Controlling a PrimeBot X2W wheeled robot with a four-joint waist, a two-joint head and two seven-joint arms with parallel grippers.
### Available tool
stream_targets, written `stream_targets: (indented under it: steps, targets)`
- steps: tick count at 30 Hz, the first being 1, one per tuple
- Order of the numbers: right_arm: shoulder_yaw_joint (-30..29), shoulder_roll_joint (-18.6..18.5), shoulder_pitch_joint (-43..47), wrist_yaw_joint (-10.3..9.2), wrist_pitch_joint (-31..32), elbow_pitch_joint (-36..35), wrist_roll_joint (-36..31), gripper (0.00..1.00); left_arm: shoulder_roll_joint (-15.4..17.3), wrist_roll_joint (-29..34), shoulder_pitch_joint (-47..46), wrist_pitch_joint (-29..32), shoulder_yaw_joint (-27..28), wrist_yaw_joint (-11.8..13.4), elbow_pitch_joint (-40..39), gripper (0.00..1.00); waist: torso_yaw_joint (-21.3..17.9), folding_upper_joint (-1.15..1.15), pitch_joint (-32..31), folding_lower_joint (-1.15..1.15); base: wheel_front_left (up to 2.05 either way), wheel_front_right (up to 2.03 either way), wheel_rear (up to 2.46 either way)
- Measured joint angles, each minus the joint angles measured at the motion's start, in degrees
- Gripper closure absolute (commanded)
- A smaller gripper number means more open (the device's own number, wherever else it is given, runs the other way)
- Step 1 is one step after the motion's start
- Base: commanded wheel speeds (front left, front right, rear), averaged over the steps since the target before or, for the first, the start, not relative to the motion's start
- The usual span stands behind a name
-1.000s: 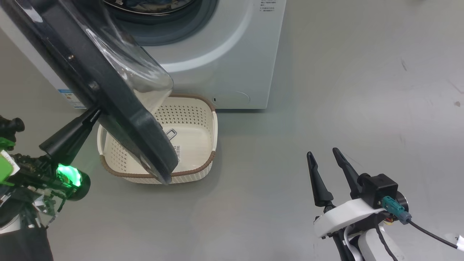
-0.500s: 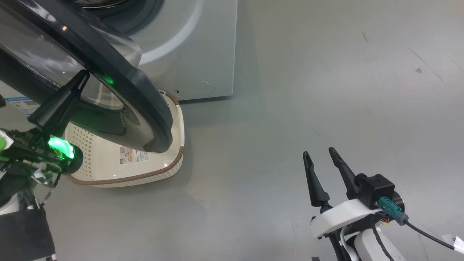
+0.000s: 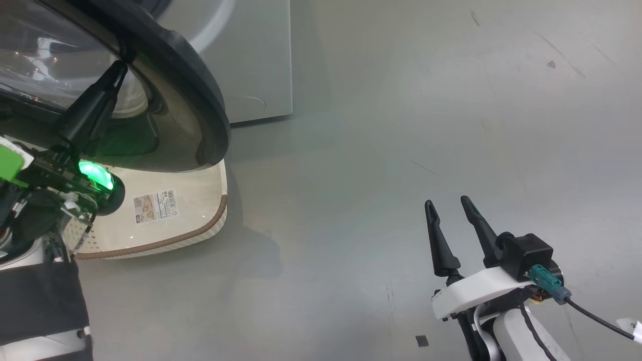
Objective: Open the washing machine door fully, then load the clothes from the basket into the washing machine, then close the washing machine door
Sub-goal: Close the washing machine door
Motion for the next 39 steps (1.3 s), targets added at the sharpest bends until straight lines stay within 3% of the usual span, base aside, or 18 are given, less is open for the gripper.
stream_targets:
  steps: [19, 30, 32, 33, 35, 39]
  targets:
    - [-2.2, 0.1, -0.4, -0.35, -0.3, 0.9, 0.9, 0.0, -0.2, -0.1, 3.0, -7.1, -1.2, -1.6, 6.9, 1.0, 4.3, 0.0, -5.4, 0.0, 0.0, 0.0, 0.0]
    - [-2.7, 0.1, 1.1, 0.18, -0.4, 1.6, 0.9, 0.0, -0.2, 2.8, 6.7, -16.2, 0.6, -1.8, 8.6, 1.0, 7.7, 0.0, -9.8, 0.0, 0.0, 0.0, 0.0]
    - [-2.6, 0.1, 1.1, 0.23, -0.4, 1.6, 0.9, 0.0, -0.2, 3.1, 7.2, -17.2, 0.8, -1.8, 8.5, 0.62, 8.2, 0.0, -10.4, 0.0, 0.0, 0.0, 0.0]
    - [-2.6, 0.1, 1.1, 0.26, -0.4, 1.6, 0.9, 0.0, -0.2, 3.4, 7.6, -17.8, 0.9, -1.8, 8.3, 0.32, 8.4, 0.0, -10.6, 0.0, 0.0, 0.0, 0.0]
    - [-2.6, 0.1, 1.2, 0.26, -0.4, 1.5, 0.9, 0.0, -0.2, 3.6, 8.3, -19.0, 1.1, -1.8, 7.6, 0.0, 8.8, 0.0, -11.0, 0.0, 0.0, 0.0, 0.0]
    - [-2.5, 0.1, 1.3, 0.69, -0.4, 1.5, 0.9, 0.0, -0.2, 5.9, 8.7, -21.7, 2.2, -1.8, 5.5, 0.0, 9.2, 0.0, -11.3, 0.0, 0.0, 0.0, 0.0]
